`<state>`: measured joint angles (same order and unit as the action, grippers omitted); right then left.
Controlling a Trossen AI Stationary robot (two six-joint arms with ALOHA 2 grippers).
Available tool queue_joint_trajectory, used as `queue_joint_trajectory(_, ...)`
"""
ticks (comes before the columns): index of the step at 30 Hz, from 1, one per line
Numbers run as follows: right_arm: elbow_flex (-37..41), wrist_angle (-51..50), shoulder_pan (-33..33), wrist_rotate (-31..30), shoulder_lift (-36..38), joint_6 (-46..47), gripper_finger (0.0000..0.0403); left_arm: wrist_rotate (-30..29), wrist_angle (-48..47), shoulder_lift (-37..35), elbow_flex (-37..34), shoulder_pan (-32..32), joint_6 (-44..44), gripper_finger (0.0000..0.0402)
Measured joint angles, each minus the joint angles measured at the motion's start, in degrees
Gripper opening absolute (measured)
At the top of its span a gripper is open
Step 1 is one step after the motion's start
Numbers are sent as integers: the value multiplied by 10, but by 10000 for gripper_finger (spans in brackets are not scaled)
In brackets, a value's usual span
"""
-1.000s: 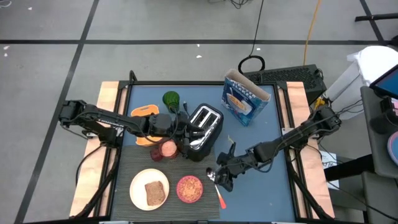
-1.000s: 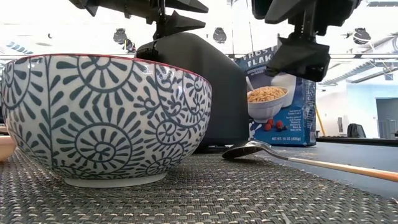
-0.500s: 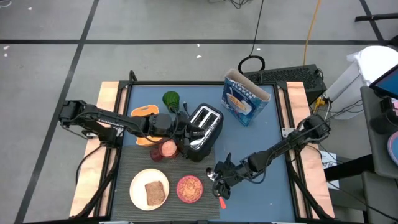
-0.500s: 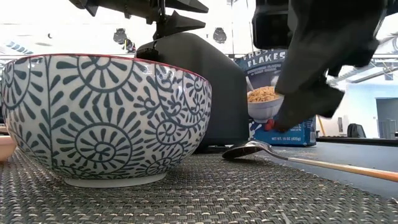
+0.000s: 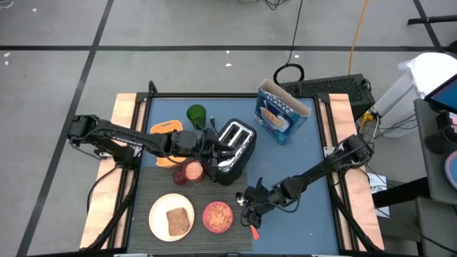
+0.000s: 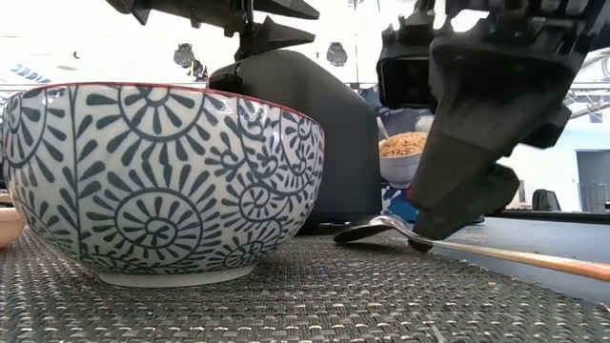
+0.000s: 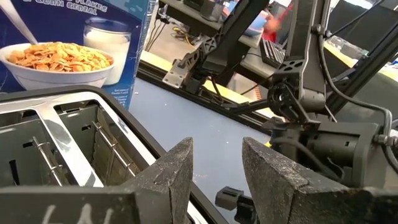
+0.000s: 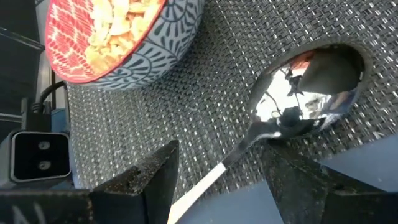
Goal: Arrange a breakfast setting
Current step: Put the orange fork to the gray tablemat to the right of the red bowl
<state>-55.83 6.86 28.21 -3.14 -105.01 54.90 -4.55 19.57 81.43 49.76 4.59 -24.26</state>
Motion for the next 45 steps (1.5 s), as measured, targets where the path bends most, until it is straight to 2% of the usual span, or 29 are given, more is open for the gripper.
queue_joint_trajectory(4,0,3,0,-3,0,0,219,0,0,0,0,0,0,143)
queue_joint_trajectory(9,0,5,-1,-45,0,-1,219,0,0,0,0,0,0,143)
queue_joint_trajectory(20,0,-19,-1,-77,0,10,216,0,0,0,0,0,0,143)
queue_joint_trajectory(45,0,-36,-15,-105,0,10,95,0,0,0,0,0,0,143)
